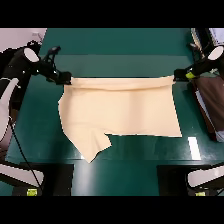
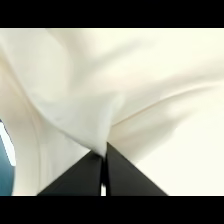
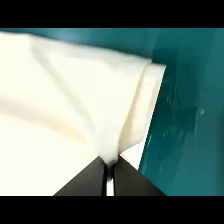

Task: Fold the shirts.

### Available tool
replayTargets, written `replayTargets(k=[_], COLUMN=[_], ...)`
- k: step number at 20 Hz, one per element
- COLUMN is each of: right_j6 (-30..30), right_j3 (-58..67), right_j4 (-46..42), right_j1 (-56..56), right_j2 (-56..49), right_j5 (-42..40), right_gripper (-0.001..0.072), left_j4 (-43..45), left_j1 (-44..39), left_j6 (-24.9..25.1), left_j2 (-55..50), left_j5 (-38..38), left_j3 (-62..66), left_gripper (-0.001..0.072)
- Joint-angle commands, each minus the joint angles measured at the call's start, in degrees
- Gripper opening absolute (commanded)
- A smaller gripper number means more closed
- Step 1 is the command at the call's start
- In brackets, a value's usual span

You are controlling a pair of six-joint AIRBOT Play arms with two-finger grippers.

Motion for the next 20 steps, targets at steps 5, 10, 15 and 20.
replayTargets(k=[5,10,15,20], right_j6=[0.24,0.17,0.15,0.15], right_j3=[-8.31,-8.35,-8.37,-8.37], right_j4=[4.17,4.11,4.11,4.2], right_j1=[-0.66,-3.67,-4.48,-3.87], right_j2=[5.27,12.79,19.93,24.35], right_j5=[-3.08,6.91,13.22,13.25], right_gripper=[0.0364,0.0364,0.0364,0.0364], left_j4=[0.11,5.09,3.1,-0.57], left_j1=[0.26,0.94,0.94,0.96], left_j6=[-3.08,-3.72,-8.72,-11.26], left_j2=[1.44,12.79,31.82,44.94], left_j5=[-2.78,-9.6,-6.71,-5.29], left_j3=[-5.6,-9.44,-35.47,-57.51], left_gripper=[0.0485,0.0487,0.0385,0.0386])
